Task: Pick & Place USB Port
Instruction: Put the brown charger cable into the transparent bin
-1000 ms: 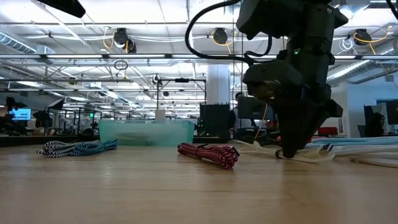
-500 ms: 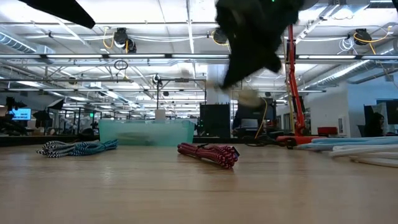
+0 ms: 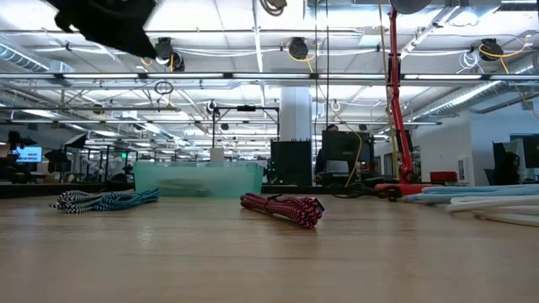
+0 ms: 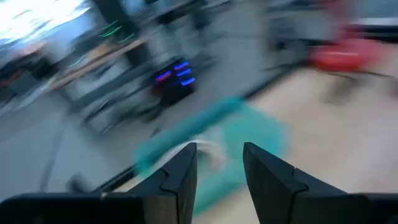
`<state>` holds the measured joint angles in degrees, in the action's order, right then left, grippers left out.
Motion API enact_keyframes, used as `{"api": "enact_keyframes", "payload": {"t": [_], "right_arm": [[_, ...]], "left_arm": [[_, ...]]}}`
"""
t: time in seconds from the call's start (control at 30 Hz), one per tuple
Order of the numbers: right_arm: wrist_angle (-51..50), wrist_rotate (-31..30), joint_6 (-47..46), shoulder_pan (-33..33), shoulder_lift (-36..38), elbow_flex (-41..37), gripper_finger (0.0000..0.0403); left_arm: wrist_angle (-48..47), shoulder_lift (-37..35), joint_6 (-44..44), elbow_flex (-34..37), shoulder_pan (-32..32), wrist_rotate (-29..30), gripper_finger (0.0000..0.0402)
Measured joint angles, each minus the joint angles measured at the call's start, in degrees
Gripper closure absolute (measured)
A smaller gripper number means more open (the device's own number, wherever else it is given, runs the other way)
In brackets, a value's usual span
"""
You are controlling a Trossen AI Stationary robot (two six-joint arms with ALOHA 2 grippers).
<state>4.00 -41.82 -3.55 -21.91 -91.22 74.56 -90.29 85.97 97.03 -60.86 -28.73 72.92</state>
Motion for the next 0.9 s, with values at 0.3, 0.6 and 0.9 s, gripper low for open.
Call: {"api": "enact_keyframes", "payload": {"t": [0.3,0.6,0.9], "right_arm": [[3.70,5.50,8.35,2.54,0.11,0.00,0.0402],[9.72,14.93,10.47,4.74,0.58,-3.98,0.0403],[7.28,14.96,11.97,0.76,2.66,-4.03,0.0403]], "left_arm": [[18.14,-8.21,-22.06,0.28,26.67,-2.25,0.0270],[72.43,-9.21,-88.25,8.54,24.36,-30.90,0.0270],[89.65,-14.23,-105.20,13.13,23.30,-64.21,0.0270]]}}
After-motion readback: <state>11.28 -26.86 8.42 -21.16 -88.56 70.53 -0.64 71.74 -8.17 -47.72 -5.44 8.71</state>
